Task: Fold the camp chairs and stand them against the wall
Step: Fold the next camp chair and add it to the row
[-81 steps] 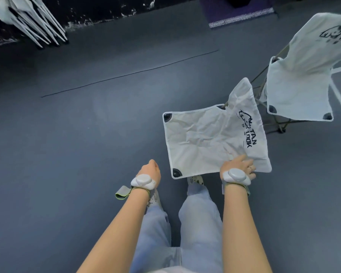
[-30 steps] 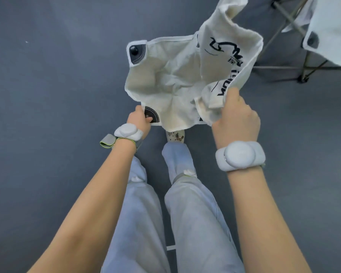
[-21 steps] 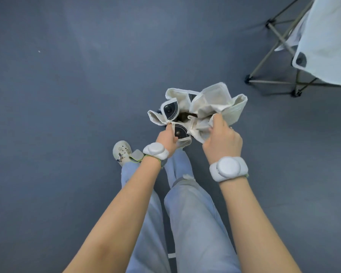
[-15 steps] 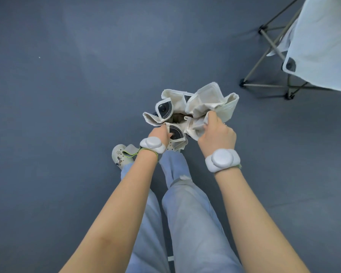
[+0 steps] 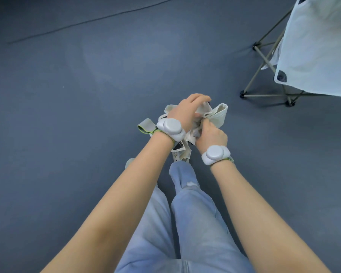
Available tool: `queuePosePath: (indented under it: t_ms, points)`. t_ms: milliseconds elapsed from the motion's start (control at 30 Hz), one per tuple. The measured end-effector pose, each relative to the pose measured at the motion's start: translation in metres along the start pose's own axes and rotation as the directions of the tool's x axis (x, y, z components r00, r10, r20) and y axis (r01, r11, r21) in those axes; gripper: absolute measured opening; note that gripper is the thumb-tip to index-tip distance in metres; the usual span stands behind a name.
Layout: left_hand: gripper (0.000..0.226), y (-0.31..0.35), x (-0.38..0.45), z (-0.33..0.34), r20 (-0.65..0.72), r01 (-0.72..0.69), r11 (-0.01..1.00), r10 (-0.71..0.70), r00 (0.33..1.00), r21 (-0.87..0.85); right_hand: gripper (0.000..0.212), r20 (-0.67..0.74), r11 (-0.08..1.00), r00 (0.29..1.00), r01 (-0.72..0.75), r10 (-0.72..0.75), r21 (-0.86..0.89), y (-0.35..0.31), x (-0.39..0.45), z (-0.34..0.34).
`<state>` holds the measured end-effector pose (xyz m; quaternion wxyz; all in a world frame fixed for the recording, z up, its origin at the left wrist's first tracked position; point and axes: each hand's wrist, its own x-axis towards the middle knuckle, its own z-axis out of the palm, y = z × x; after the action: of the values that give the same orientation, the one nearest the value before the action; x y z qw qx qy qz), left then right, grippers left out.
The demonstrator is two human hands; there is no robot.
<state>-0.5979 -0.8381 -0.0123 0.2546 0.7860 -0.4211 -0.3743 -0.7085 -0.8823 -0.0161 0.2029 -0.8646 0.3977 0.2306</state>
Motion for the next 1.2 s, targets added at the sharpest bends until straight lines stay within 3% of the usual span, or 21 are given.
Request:
queuePosePath:
  t_ms: [167, 333, 467, 567, 867, 1067, 1200]
  points:
    - [0.04, -0.001, 0.005, -0.021, 0.039, 0.087, 0.983, -0.094, 0.995, 0.161, 0.032, 0.077, 0.996, 0.997, 0.009, -0.016, 0.085, -0.003, -0.001, -0.015]
    - [0.032, -0.012, -0.012, -0.024, 0.061, 0.167, 0.969, -0.181, 0.982, 0.182, 0.025, 0.225, 0.974, 0.97, -0.132, 0.089, 0.183, -0.016, -0.009, -0.012]
    - [0.033, -0.035, -0.019, -0.056, 0.07, 0.184, 0.967, -0.199, 0.977, 0.176, 0.009, 0.246, 0.977, 0.966, -0.124, 0.08, 0.172, -0.059, -0.004, -0.019]
    - [0.029, -0.053, -0.023, -0.087, 0.046, 0.198, 0.967, -0.207, 0.977, 0.164, 0.035, 0.275, 0.99, 0.957, -0.122, 0.097, 0.077, -0.089, 0.008, -0.036]
    - [0.028, -0.119, -0.021, -0.268, -0.087, 0.245, 0.965, -0.238, 0.967, 0.092, 0.038, 0.221, 0.997, 0.974, -0.031, 0.045, -0.066, -0.262, 0.09, -0.126]
    - [0.03, -0.159, -0.027, -0.393, -0.243, 0.295, 0.952, -0.269, 0.932, 0.079, 0.035, 0.157, 0.989, 0.984, 0.108, -0.091, -0.105, -0.389, 0.131, -0.185]
    - [0.031, -0.178, -0.02, -0.479, -0.385, 0.309, 0.949, -0.265, 0.884, 0.055, 0.014, 0.068, 0.957, 0.969, 0.244, -0.236, -0.159, -0.47, 0.168, -0.226]
